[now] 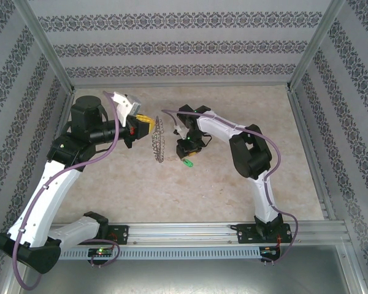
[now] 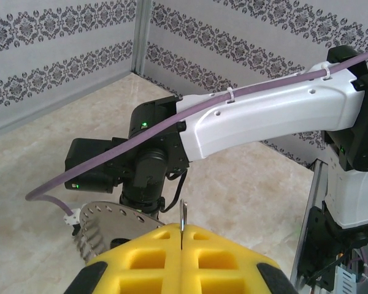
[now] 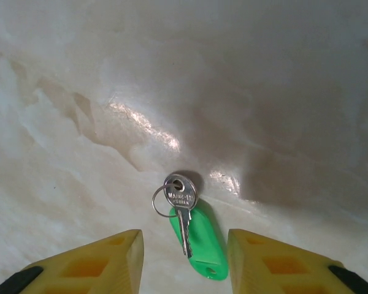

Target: Put the keys on the keyring

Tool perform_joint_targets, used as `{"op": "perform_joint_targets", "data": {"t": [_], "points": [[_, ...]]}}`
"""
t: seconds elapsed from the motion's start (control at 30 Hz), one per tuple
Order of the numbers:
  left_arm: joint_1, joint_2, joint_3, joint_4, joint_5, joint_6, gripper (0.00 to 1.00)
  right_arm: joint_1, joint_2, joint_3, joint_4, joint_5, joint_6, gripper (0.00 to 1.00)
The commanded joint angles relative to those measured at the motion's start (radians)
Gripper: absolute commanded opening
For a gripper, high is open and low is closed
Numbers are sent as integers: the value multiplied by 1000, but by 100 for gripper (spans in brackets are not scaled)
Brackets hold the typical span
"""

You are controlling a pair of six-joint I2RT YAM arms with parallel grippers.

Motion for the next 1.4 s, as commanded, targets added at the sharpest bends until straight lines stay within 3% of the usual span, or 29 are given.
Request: {"op": "perform_joint_targets", "data": {"t": [0.0, 0.3, 0.6, 0.83, 0.93, 1.1, 1.2, 1.37], "points": [[20, -14, -4, 58, 31, -17, 0, 20, 33, 26, -39, 24, -30, 39], [26, -12, -9, 64, 35, -27, 0, 51, 98, 55, -71, 60, -62, 36], [32, -12, -8, 64, 46, -36, 0, 66, 93, 87, -111, 100, -79, 22], [33, -14, -10, 65, 49, -38, 0, 37, 44, 53, -56, 18, -55, 12], [34, -22, -14, 62, 47, -41, 0, 19, 10, 17, -16, -25, -39, 13], [34, -32, -28, 72, 44, -53, 0, 11, -10, 31, -22, -32, -55, 29], [35, -37, -32, 72, 42, -55, 0, 13, 0, 74, -32, -40, -56, 34], [35, -49, -39, 63, 37, -58, 0, 30, 25, 111, -41, -56, -63, 35]]}}
